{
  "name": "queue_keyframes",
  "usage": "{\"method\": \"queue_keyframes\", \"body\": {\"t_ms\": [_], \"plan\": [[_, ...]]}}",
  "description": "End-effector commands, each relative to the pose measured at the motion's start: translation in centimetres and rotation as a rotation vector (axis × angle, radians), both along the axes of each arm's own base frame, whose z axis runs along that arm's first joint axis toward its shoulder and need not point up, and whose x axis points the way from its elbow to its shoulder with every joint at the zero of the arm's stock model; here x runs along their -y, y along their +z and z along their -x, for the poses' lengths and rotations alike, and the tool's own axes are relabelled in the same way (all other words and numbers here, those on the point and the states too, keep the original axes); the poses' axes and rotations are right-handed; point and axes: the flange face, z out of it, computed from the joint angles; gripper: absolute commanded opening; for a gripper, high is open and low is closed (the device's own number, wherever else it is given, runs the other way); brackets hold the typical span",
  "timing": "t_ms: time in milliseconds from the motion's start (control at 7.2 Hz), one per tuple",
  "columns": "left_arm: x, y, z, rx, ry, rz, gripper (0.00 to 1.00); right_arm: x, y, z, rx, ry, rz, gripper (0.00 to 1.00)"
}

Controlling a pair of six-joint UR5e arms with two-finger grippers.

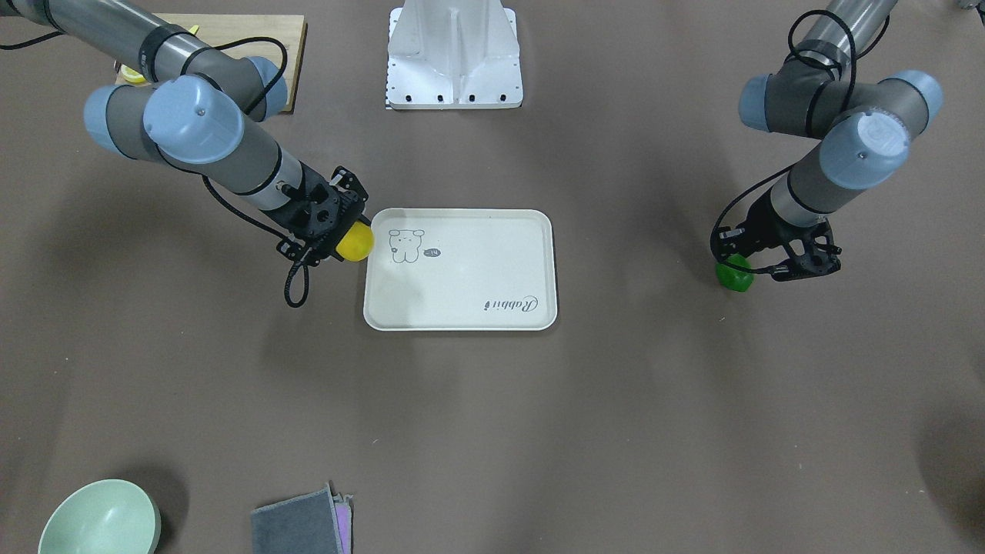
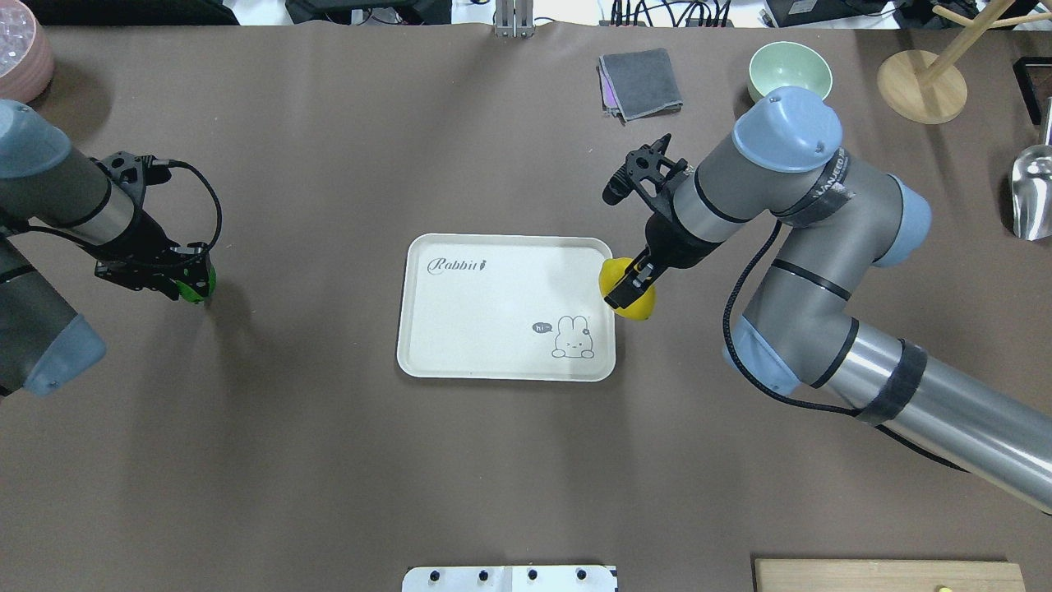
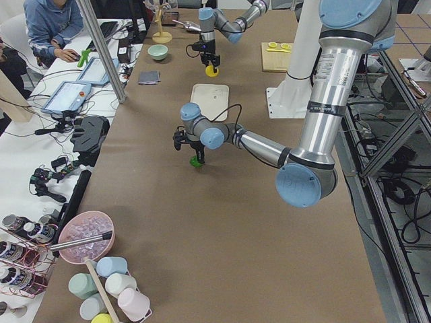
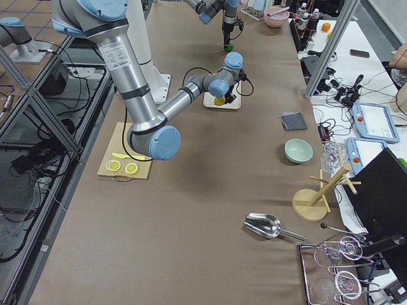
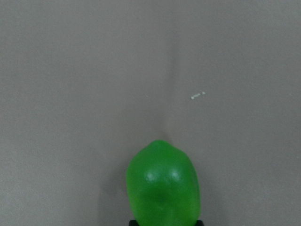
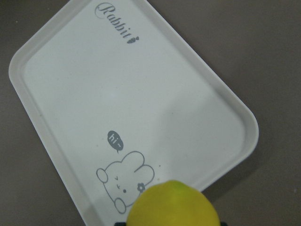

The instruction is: Place all lemons on tray

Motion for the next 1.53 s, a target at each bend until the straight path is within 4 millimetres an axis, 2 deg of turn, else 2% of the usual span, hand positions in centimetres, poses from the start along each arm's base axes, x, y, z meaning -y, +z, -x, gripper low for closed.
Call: {"method": "queue_keyframes", "body": {"t_ms": [0, 278, 417, 556, 694, 972, 1111, 1250, 1389], "plan": [[0.7, -2.7, 3.6, -0.013, 0.016, 0.015, 0.0, 1.5, -0.6, 2.8, 0.013, -0.02, -0.105, 0.26], [1.8, -8.1, 6.3, 0.004, 0.012, -0.001, 0.0, 1.7, -0.2, 4.6, 0.009, -0.026, -0.109, 0.31], [2.1, -10.8, 7.2, 0.007, 0.005, -0.004, 0.0, 1.2, 0.3, 5.9, 0.011, -0.036, -0.115, 0.45], [2.3, -13.4, 8.4, 0.008, -0.014, -0.002, 0.0, 1.3, 0.1, 6.4, 0.013, -0.038, -0.114, 0.79], [2.6, -15.4, 9.2, 0.004, -0.03, -0.01, 0.0, 1.5, 0.1, 6.1, 0.014, -0.036, -0.106, 0.96], [3.3, -20.0, 8.6, 0.01, -0.029, 0.0, 0.0, 4.4, -0.6, 2.5, 0.029, -0.011, -0.077, 0.99], [3.9, -22.8, 8.0, 0.012, -0.039, 0.012, 0.0, 7.4, -0.5, -1.3, 0.016, 0.025, -0.042, 0.99], [3.8, -25.3, 6.1, 0.003, -0.061, 0.04, 0.0, 9.4, -0.1, -4.4, 0.02, 0.04, -0.002, 0.99], [3.0, -28.1, 1.5, 0.002, -0.061, 0.078, 0.0, 11.1, 1.0, -8.0, 0.003, 0.079, 0.04, 0.99]]}}
